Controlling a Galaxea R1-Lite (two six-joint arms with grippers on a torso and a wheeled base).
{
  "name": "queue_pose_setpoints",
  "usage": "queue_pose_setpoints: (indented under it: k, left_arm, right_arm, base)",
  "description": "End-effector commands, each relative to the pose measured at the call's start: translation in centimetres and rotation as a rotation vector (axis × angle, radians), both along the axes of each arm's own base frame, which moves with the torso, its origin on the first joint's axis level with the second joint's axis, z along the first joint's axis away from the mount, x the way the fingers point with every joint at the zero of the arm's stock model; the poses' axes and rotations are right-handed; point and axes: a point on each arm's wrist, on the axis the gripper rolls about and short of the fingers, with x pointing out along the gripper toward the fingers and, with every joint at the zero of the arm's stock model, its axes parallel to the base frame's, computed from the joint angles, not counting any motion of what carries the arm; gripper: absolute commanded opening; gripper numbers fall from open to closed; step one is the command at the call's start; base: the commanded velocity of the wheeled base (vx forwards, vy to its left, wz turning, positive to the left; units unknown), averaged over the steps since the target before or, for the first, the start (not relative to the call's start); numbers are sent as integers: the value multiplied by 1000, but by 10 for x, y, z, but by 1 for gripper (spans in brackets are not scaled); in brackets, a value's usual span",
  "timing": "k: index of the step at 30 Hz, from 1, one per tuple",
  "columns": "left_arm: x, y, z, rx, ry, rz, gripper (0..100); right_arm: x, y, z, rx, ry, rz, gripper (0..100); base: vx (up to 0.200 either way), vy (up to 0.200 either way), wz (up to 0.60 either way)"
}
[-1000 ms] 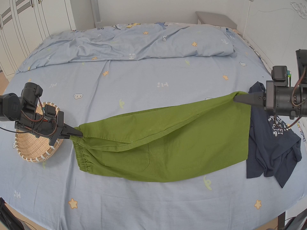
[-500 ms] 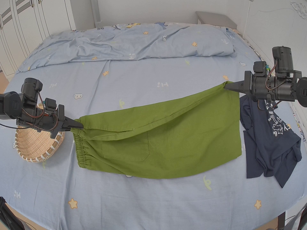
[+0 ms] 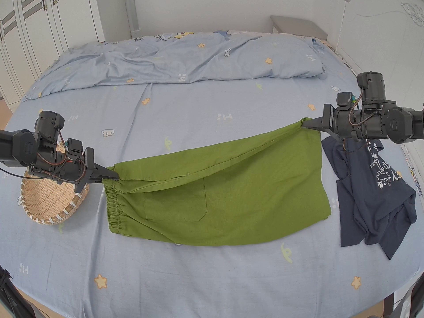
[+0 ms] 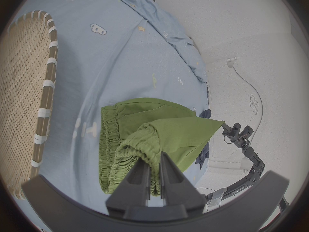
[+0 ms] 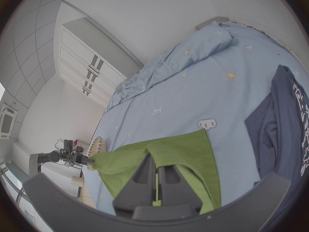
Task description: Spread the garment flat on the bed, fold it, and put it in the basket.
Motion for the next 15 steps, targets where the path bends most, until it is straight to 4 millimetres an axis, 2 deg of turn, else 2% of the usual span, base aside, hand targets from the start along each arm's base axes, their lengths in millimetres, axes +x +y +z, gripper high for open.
queue_pose_setpoints:
  k: [1,10,15]
  left_arm:
    - [3,1,-5,-1,16,2,0]
    - [7,1,-14,-3,41,0,0]
    - [11,-1,-14,-4,37,-7,0]
  right_arm:
    - [7,0,-9,-3,22,-3,0]
    - [12,1,-16,-6,37,-5,0]
    - [18,-1,-28,-11,64,-12,0]
  base:
    - [0,0,0]
    - [0,0,0]
    - [0,0,0]
